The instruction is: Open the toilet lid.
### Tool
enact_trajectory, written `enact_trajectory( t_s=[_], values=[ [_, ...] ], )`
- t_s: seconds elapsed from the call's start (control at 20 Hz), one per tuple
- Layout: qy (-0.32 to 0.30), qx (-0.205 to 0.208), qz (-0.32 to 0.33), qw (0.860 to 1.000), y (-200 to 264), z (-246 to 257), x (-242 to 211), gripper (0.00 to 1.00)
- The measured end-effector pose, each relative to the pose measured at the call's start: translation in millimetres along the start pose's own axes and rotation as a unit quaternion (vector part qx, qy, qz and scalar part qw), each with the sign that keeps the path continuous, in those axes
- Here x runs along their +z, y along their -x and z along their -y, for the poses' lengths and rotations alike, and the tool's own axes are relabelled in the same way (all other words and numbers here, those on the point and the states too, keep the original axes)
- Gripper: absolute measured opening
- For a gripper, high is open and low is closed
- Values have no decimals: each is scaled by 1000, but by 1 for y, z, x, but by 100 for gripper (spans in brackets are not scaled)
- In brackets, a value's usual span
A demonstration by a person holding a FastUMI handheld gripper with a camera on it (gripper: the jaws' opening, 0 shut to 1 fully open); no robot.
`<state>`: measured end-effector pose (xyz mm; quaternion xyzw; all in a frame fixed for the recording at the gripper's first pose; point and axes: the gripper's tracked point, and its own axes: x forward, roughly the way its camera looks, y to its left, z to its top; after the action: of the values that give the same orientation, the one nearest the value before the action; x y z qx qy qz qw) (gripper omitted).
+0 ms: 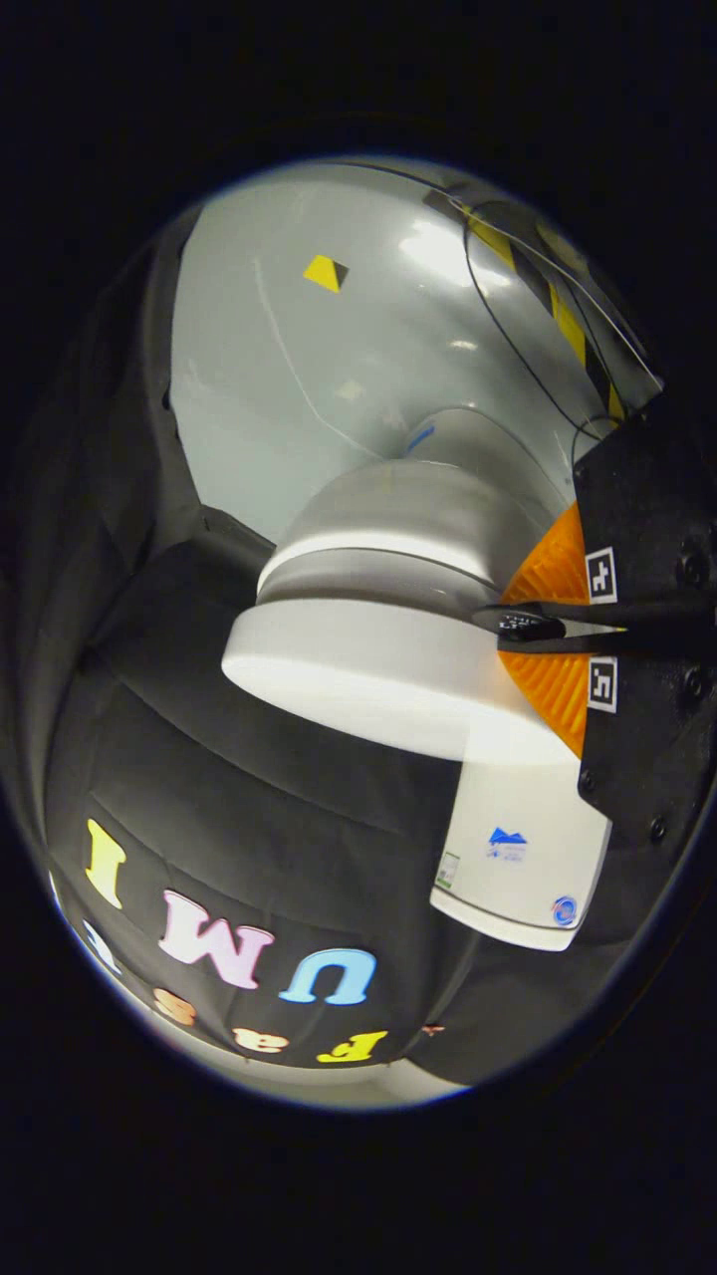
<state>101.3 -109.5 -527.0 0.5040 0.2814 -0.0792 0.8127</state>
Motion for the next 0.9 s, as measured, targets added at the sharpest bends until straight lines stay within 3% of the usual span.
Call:
enact_trajectory(
  t_s=[0.4, 0.9],
  values=[
    [133, -14, 23, 991, 23, -68, 15, 5],
    [322, -43, 45, 945, 47, -179, 8, 5]
  ],
)
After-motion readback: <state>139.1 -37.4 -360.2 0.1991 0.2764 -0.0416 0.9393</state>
